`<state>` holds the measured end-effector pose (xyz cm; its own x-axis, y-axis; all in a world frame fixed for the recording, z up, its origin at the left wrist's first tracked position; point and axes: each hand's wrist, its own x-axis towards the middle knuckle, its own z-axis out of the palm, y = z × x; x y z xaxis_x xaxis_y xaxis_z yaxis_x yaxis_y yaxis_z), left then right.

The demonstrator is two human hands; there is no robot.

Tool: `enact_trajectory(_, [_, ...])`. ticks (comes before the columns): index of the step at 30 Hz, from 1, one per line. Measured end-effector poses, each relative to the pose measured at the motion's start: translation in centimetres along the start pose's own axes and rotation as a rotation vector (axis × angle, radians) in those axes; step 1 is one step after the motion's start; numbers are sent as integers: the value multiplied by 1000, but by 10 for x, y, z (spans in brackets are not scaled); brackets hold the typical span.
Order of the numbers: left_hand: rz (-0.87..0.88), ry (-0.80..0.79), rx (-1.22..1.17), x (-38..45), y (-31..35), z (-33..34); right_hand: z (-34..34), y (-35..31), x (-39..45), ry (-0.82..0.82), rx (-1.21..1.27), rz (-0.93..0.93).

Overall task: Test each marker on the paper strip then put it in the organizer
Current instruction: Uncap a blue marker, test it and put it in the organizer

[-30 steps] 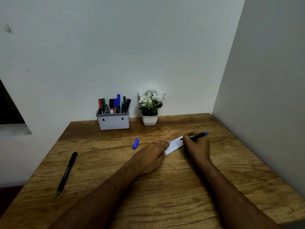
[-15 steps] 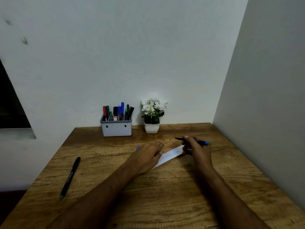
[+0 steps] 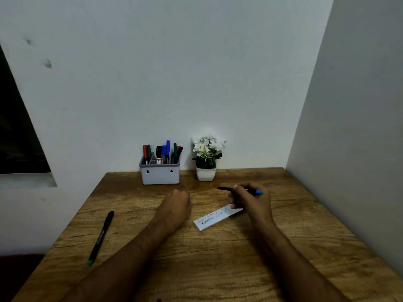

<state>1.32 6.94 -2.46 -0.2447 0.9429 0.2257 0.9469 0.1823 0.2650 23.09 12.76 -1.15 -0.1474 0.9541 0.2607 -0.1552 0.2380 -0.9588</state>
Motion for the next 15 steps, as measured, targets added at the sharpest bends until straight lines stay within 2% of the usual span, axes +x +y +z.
enact_trajectory(4, [2, -23, 101, -3, 10, -3, 4, -1, -2, -20, -103, -96])
enact_trajectory(11, [30, -5, 221, -10, 21, -11, 9, 0, -3, -26, -37, -55])
enact_trajectory(15, [-9, 88, 76, -6, 19, -13, 8, -5, -4, -55, -63, -67])
